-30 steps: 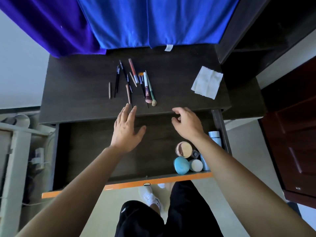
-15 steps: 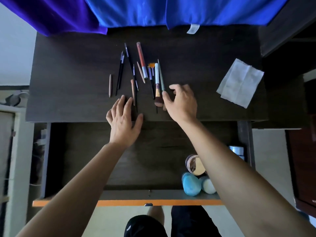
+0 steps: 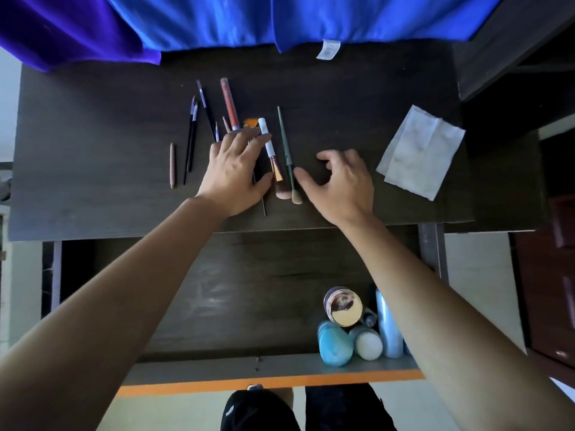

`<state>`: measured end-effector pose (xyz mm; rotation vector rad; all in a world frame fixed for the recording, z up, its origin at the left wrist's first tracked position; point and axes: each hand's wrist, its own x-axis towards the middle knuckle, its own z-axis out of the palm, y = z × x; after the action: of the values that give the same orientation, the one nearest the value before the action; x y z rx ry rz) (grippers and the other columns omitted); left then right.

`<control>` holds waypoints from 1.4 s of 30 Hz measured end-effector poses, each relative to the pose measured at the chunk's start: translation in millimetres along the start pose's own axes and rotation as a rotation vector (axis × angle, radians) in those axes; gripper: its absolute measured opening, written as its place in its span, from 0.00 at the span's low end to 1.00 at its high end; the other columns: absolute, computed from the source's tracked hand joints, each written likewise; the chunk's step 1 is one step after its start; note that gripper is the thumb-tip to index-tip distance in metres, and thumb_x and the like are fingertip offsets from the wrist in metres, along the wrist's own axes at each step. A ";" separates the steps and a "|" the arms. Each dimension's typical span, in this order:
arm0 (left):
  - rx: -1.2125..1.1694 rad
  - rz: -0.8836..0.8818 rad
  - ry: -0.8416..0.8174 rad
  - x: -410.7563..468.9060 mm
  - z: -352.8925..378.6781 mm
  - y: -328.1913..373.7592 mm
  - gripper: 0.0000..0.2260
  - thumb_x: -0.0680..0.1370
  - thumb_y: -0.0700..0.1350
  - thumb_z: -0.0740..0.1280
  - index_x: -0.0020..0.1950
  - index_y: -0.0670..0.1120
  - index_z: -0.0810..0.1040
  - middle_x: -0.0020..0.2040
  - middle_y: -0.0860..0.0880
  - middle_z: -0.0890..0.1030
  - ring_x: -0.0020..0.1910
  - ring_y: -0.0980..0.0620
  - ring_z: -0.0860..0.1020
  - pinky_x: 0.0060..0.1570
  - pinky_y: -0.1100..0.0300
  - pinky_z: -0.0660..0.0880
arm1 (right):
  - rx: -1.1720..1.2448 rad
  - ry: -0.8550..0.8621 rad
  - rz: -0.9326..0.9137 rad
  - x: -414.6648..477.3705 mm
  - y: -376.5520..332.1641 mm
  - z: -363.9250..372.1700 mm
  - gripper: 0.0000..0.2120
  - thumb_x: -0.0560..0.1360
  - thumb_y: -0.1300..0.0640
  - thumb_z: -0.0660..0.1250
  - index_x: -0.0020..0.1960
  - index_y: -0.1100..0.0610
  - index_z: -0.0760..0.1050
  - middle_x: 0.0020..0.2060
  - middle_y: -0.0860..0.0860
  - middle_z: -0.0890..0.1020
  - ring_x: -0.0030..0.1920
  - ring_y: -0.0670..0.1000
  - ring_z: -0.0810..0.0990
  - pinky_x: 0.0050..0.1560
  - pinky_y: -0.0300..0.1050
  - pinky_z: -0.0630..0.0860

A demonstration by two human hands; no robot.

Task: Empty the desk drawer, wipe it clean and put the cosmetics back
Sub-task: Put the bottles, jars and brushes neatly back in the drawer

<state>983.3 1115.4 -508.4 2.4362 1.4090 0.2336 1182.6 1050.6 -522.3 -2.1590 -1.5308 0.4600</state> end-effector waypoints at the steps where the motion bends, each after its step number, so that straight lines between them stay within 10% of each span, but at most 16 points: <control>1: 0.006 0.009 -0.007 1.5 1.9 1.7 0.29 0.72 0.50 0.69 0.72 0.47 0.68 0.71 0.45 0.69 0.70 0.42 0.65 0.65 0.44 0.63 | -0.007 -0.020 -0.023 -0.4 -3.1 1.0 0.28 0.68 0.32 0.67 0.58 0.51 0.79 0.50 0.51 0.79 0.52 0.53 0.79 0.53 0.51 0.77; 14: 0.095 0.202 0.030 16.8 10.3 15.7 0.12 0.73 0.47 0.69 0.56 0.51 0.81 0.66 0.45 0.75 0.68 0.41 0.69 0.61 0.41 0.66 | -0.006 0.058 0.011 0.4 43.1 -23.3 0.11 0.74 0.48 0.68 0.54 0.50 0.80 0.47 0.51 0.78 0.48 0.53 0.78 0.48 0.49 0.77; 23: 0.087 0.371 0.115 18.7 15.7 30.4 0.11 0.79 0.45 0.60 0.51 0.46 0.82 0.44 0.46 0.81 0.44 0.41 0.78 0.48 0.49 0.72 | 0.266 0.020 0.178 1.1 40.2 -34.6 0.10 0.75 0.50 0.71 0.55 0.50 0.81 0.48 0.44 0.82 0.49 0.41 0.79 0.51 0.35 0.76; 34: -0.749 -0.434 0.389 -70.8 -45.7 76.8 0.05 0.77 0.45 0.70 0.52 0.50 0.81 0.40 0.55 0.82 0.37 0.62 0.79 0.42 0.67 0.75 | 1.088 0.011 0.497 -38.7 -2.3 -98.6 0.11 0.73 0.55 0.76 0.55 0.52 0.83 0.46 0.48 0.86 0.48 0.45 0.84 0.46 0.38 0.77; 42: -0.997 -0.686 0.239 -192.7 -1.9 74.4 0.04 0.75 0.41 0.72 0.49 0.48 0.82 0.41 0.53 0.84 0.38 0.58 0.81 0.42 0.65 0.76 | 0.751 -0.363 0.398 -136.5 7.0 -74.4 0.06 0.73 0.52 0.75 0.49 0.50 0.84 0.37 0.52 0.86 0.38 0.44 0.83 0.40 0.36 0.73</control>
<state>946.7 914.6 -477.4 1.0976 1.5860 0.8266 1181.5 907.2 -461.9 -1.7981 -0.8415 1.3712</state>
